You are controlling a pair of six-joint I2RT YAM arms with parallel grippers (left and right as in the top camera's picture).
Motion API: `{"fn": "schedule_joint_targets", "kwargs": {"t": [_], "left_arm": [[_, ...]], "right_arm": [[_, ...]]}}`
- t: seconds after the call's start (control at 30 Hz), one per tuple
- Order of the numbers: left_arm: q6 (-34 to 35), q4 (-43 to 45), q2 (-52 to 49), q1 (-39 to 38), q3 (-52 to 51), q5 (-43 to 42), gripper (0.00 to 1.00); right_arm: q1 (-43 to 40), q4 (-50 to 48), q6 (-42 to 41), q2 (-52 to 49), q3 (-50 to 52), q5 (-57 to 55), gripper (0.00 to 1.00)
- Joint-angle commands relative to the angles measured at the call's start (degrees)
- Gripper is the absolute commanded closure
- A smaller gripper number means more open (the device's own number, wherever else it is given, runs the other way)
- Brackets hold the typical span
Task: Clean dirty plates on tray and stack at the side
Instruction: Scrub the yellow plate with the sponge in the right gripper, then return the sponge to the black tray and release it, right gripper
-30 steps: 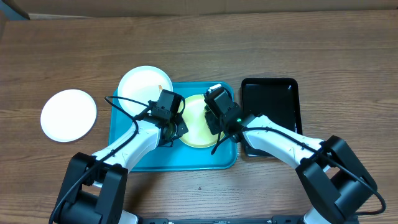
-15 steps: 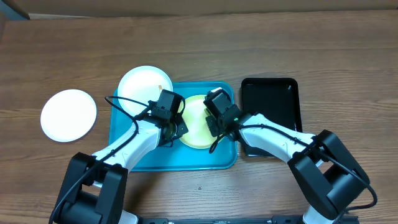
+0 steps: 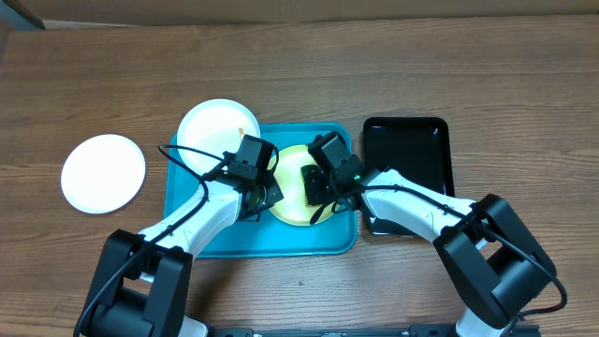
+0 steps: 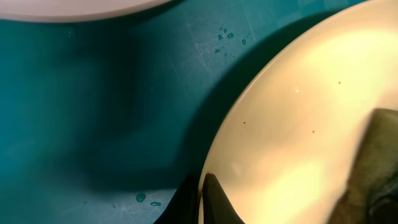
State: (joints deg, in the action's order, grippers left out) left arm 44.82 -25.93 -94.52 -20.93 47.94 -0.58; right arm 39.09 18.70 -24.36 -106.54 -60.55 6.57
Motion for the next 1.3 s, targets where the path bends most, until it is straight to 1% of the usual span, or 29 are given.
{"fn": "schedule_joint_targets", "kwargs": {"t": [0.0, 0.07, 0.23, 0.4, 0.5, 0.6, 0.8, 0.87, 0.93, 1.03, 1.1, 1.13, 1.27], "left_arm": [[-1.07, -0.61, -1.05, -0.22, -1.20, 0.76, 0.96], [-1.09, -0.66, -1.05, -0.22, -1.20, 0.79, 0.96], [-1.14, -0.92, -1.05, -0.22, -1.20, 1.05, 0.96], [-1.09, -0.85, -1.05, -0.22, -1.20, 0.98, 0.96], [-1.09, -0.85, -1.05, -0.22, -1.20, 0.98, 0.96], [-1.09, -0.85, -1.05, -0.22, -1.20, 1.01, 0.96], [-1.07, -0.79, -1.05, -0.22, -1.20, 0.98, 0.96], [-1.07, -0.68, -1.05, -0.22, -1.20, 0.98, 0.96], [-1.07, -0.61, -1.05, -0.22, -1.20, 0.98, 0.96], [-1.05, -0.59, -1.05, -0.22, -1.20, 0.96, 0.96], [-1.07, -0.61, -1.05, -0.22, -1.20, 0.96, 0.96], [-1.07, -0.63, -1.05, -0.22, -1.20, 0.96, 0.96], [-1.14, -0.92, -1.05, -0.22, -1.20, 1.05, 0.96]], "right_arm": [[0.63, -2.36, -1.38, -0.85, 0.46, 5.77, 0.96], [0.02, -2.56, -0.48, -0.50, -0.74, 5.79, 0.96], [-2.95, 2.08, 1.90, 2.12, -6.49, 6.62, 0.96], [-5.01, 4.76, 4.66, 2.91, -7.74, 5.73, 0.96], [-5.49, 6.54, 5.25, 2.69, -6.45, 0.33, 0.96], [-5.46, 5.90, 5.33, 2.49, -3.50, -4.70, 0.96], [-5.46, 0.20, 4.57, 1.31, 3.72, -4.85, 0.96], [-5.29, -1.75, 4.39, 1.03, 5.27, -1.88, 0.96], [-5.29, -2.95, 3.89, 0.98, 5.49, 4.50, 0.96], [-5.31, -6.82, 1.18, 0.98, 5.46, 15.65, 0.96], [-5.18, -9.38, -1.75, 0.98, 5.46, 20.59, 0.96], [-5.01, -10.60, -2.95, 0.98, 5.46, 22.01, 0.96], [-5.90, -15.15, -3.15, 1.40, 4.50, 25.24, 0.96]]}}
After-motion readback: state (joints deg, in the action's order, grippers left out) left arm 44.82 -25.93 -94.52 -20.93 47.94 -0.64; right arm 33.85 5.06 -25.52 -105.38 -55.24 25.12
